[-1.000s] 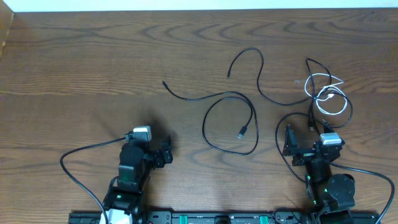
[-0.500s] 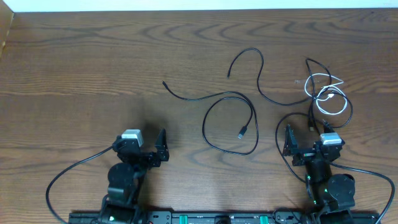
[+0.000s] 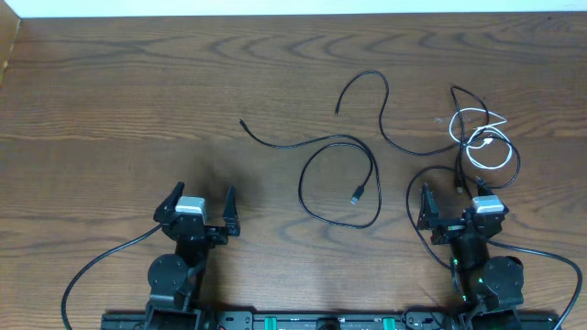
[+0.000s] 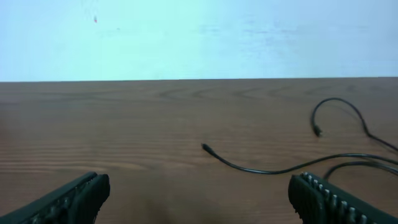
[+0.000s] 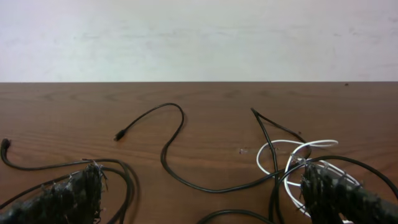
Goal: Untangle cables
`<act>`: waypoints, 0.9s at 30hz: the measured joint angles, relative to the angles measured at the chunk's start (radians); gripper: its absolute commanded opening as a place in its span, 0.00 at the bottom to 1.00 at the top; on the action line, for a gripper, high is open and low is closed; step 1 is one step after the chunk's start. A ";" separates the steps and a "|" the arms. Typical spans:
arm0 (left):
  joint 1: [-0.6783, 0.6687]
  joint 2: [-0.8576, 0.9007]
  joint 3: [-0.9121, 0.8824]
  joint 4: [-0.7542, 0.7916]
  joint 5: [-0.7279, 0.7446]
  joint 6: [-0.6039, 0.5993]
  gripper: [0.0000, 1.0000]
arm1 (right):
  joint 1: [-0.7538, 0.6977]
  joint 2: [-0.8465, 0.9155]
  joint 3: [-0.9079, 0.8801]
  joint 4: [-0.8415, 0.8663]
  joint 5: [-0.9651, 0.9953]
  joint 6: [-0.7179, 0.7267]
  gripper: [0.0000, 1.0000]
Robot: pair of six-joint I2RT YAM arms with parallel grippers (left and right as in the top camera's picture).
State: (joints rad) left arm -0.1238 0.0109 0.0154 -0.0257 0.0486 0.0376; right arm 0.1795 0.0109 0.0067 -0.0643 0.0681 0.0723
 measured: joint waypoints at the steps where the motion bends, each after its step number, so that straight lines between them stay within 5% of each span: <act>1: 0.004 0.000 0.000 0.000 0.000 0.008 0.97 | 0.000 0.000 0.000 0.000 0.000 0.000 0.99; 27: 0.005 0.000 0.000 0.000 0.000 0.023 0.97 | 0.000 0.000 0.000 0.000 0.000 0.000 0.99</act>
State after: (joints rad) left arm -0.1184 0.0109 0.0154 -0.0257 0.0483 0.0608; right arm 0.1795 0.0109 0.0067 -0.0643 0.0681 0.0723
